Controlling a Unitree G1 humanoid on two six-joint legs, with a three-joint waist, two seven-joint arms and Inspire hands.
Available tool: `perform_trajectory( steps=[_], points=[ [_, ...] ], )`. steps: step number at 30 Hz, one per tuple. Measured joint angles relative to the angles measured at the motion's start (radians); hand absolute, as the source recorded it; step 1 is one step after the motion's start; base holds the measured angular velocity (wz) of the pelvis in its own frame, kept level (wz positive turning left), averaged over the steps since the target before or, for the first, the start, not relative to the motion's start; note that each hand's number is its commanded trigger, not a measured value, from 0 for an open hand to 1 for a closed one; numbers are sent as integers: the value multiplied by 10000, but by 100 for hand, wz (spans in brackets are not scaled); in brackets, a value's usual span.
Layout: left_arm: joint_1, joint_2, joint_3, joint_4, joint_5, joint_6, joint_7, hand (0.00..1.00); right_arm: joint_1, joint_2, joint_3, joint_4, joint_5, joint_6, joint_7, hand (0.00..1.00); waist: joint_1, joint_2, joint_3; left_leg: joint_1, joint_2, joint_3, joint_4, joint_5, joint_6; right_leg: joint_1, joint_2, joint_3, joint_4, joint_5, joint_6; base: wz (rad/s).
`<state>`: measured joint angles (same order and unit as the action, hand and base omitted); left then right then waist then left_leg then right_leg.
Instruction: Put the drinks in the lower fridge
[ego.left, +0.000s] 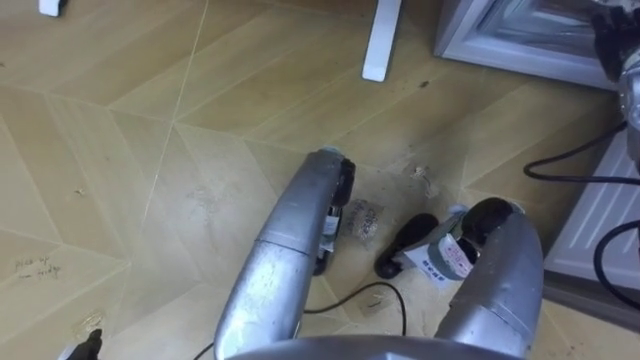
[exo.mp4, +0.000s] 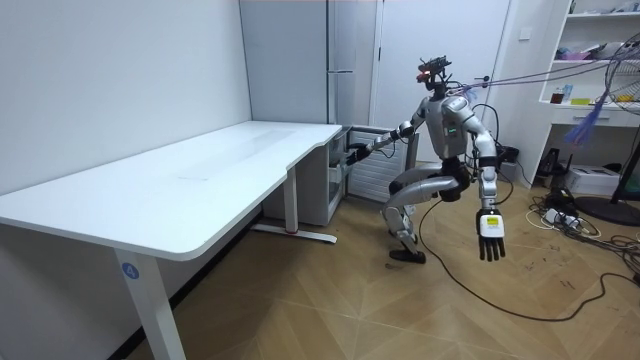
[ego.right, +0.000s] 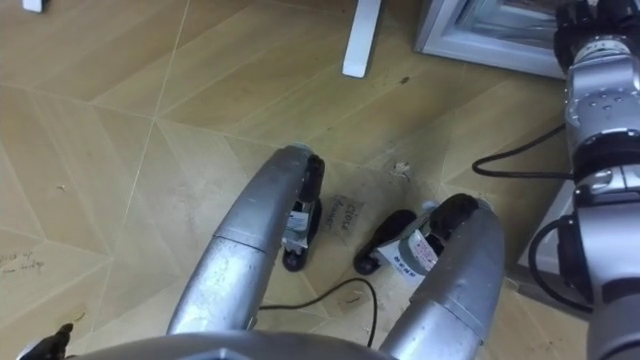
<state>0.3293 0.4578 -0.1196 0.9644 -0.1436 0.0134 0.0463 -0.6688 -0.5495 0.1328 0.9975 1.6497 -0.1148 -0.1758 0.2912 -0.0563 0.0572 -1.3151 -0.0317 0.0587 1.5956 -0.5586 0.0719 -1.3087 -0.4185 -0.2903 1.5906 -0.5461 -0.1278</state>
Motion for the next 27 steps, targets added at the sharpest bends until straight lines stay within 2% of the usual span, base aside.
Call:
perform_trajectory(
  steps=[4, 6, 16, 19, 20, 22, 24, 25, 27],
  points=[
    [9, -1, 0, -14, -3, -12, 166, 0, 0, -27, 0, -91, 0, -3, -139, 0, 39, -1, 0, -4, -12, -38, -1, -15, -53, 33, -39, -60, -1, -35, -18, 0],
    [16, -1, -3, -16, -3, -13, 179, 0, 0, -33, 0, -130, 0, -1, -191, 0, 34, -1, 0, 1, -17, -55, -4, -14, -62, 82, -151, -147, 0, -43, -32, 0],
    [58, -24, -46, -211, -14, -188, 339, 0, -39, -80, 3, -314, 4, 102, -233, 0, -5, 0, -3, 313, -17, -62, -7, -88, -57, 426, -146, -156, -14, -49, -43, 1],
    [73, -14, -136, -228, -27, -188, 299, 0, -129, -145, 7, -314, -142, 123, 544, 0, -6, 11, -2, 562, -11, -58, -82, -141, -49, 720, -181, -199, -78, -87, -42, 9],
    [70, -12, -196, -262, -17, -189, 293, 0, -219, -209, 10, -312, -285, 124, 914, 0, -5, 11, -2, 710, -5, -58, -181, -140, -49, 884, -222, -236, -138, -165, 70, 18],
    [80, -11, -279, -293, -24, -186, 285, 0, -156, -346, 64, -227, -529, 237, 1392, 0, -17, 11, 0, 970, 12, -95, -405, -136, -58, 1223, -213, -318, -337, -179, 89, 29],
    [161, 3, -499, -285, -48, -146, 228, 0, -61, -377, 180, 84, -672, 379, 1678, 0, -104, 8, 1, 1218, 86, -110, -677, -122, -82, 1505, -40, -332, -617, -176, 105, 24],
    [189, 2, -532, -261, -43, -93, 88, 0, -31, -377, 250, 254, -792, 491, 1911, 0, -95, 6, 2, 1380, 239, -103, -882, -97, -123, 1677, 147, -338, -855, -144, 170, 9],
    [187, 3, -518, -197, -2, -31, -9, 0, -24, -386, 381, 570, -1168, 616, 2446, 0, -125, -49, -10, 1634, 352, -89, -1242, -68, -170, 1938, 330, -368, -1226, -96, 261, 6]
  ],
)
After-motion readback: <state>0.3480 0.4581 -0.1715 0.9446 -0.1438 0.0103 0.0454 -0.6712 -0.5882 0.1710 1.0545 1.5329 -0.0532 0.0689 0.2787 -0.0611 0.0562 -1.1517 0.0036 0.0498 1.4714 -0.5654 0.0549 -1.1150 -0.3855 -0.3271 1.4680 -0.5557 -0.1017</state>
